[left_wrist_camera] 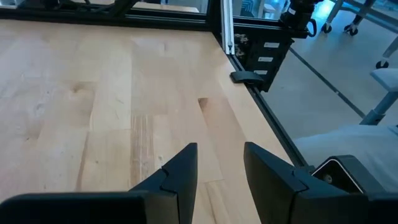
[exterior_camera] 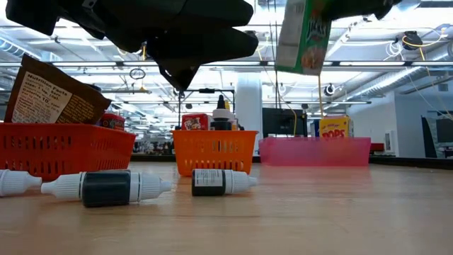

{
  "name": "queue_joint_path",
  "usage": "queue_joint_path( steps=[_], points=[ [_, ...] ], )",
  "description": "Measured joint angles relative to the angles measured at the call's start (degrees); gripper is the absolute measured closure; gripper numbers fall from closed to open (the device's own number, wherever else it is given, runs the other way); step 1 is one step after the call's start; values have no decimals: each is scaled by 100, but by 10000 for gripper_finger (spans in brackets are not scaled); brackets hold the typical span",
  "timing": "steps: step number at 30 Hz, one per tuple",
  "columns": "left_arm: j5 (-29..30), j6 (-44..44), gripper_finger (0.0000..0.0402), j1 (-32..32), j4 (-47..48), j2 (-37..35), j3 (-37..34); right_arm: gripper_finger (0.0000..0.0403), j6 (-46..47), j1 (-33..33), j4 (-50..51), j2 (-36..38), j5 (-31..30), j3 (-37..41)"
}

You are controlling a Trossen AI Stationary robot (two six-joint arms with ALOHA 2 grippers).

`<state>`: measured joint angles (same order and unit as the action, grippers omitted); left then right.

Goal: Pick & Place Kitchen Items
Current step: Put the green cereal box into the light red bin

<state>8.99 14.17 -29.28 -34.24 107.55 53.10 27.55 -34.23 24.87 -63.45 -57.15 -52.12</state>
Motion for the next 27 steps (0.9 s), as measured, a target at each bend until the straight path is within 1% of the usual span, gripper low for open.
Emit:
queue_joint_path(
  steps=[3, 9, 15, 17, 23, 27],
  points=[
    [0, 4, 268, 0, 0, 0, 0, 403, 421, 329, 607, 149, -294, 0],
    [0, 13, 268, 0, 0, 2, 0, 403, 1217, 1008, 1713, 297, -319, 1],
    [-2, 17, 268, -9, 0, 2, 0, 403, 2148, 1375, 2659, 298, -711, 11],
    [-4, 31, 268, -15, 0, 2, 0, 403, 2380, 1453, 2766, 314, -904, 99],
    [-7, 28, 268, -22, 0, 2, 0, 403, 2848, 1789, 2783, 531, -1001, 666],
    [-7, 28, 268, -26, 0, 2, 0, 403, 3181, 2104, 2767, 853, -1064, 1040]
  ],
)
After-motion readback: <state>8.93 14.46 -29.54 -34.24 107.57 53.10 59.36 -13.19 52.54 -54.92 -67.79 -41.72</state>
